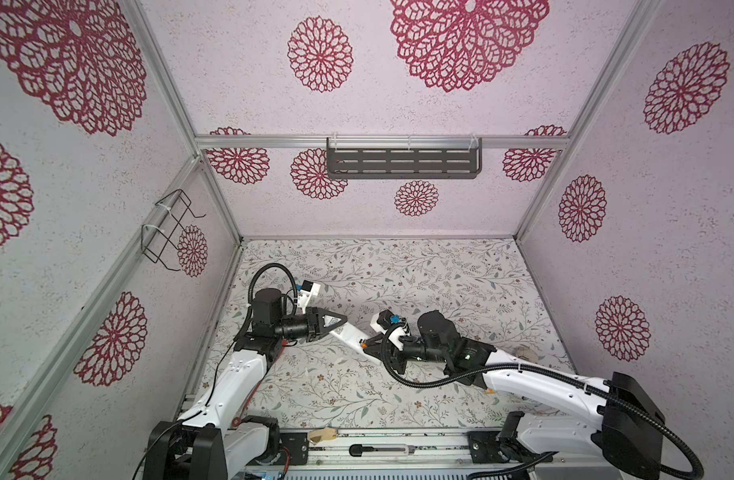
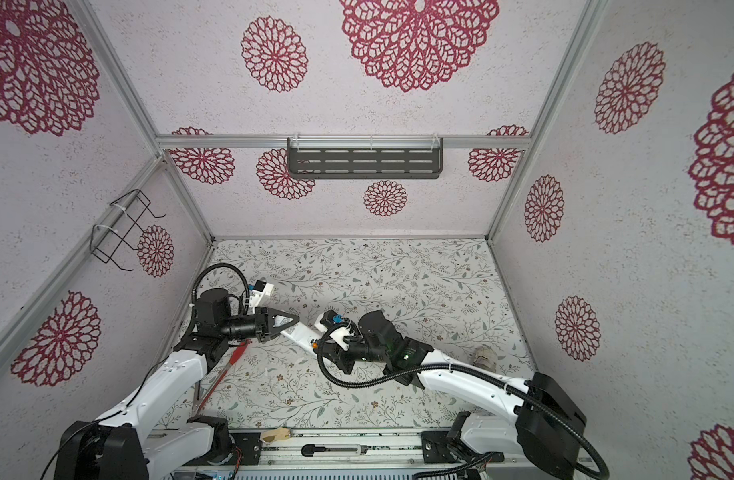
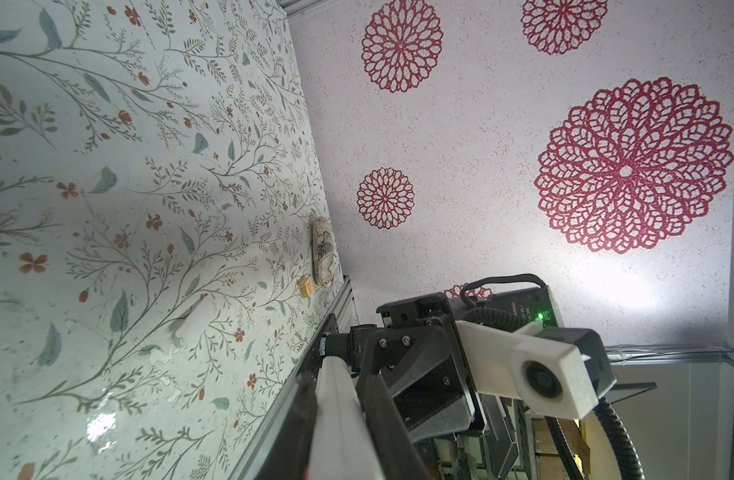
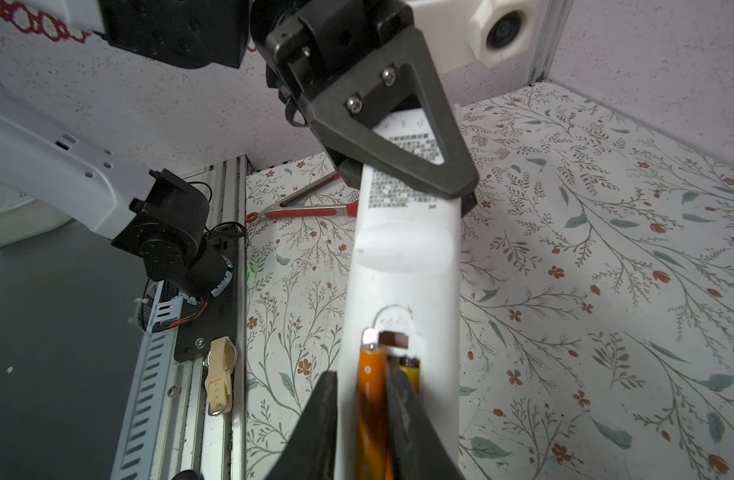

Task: Load the batteries into the remote control
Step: 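Lower the battery into the compartment beside the first battery with the right gripper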

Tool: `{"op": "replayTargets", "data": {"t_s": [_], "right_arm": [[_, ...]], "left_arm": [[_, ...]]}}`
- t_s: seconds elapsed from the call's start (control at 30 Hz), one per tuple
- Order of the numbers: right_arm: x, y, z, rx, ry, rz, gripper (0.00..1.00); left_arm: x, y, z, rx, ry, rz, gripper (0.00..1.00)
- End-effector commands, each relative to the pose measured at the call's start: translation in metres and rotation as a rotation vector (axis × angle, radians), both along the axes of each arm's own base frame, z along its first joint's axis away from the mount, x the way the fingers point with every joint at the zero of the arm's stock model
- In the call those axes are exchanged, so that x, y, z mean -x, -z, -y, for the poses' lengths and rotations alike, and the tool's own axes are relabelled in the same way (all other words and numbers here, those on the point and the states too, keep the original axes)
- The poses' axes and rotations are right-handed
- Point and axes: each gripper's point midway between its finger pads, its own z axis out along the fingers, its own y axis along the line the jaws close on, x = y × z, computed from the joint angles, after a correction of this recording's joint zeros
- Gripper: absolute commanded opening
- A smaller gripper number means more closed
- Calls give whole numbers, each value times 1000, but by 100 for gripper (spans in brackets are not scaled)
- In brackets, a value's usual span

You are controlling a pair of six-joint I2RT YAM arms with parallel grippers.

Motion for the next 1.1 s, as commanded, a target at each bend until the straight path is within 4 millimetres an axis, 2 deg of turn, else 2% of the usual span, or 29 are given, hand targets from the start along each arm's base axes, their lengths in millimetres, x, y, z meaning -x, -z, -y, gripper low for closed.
{"op": "replayTargets", "data": {"t_s": [0.0, 0.1, 0.43, 1.07], "right_arm": [[-4, -16, -3, -13, 3, 37, 28], [-4, -21, -5, -15, -7, 44, 30], [-5, -20, -11, 5, -25, 43, 32], [-4, -7, -8, 26, -19, 26, 14]], "left_arm": [[3, -8, 0, 22, 22, 25, 0], [2, -8, -1, 21, 17, 26, 0], [1, -8, -2, 19, 12, 27, 0], [1, -8, -3, 15, 6, 37, 0]]}}
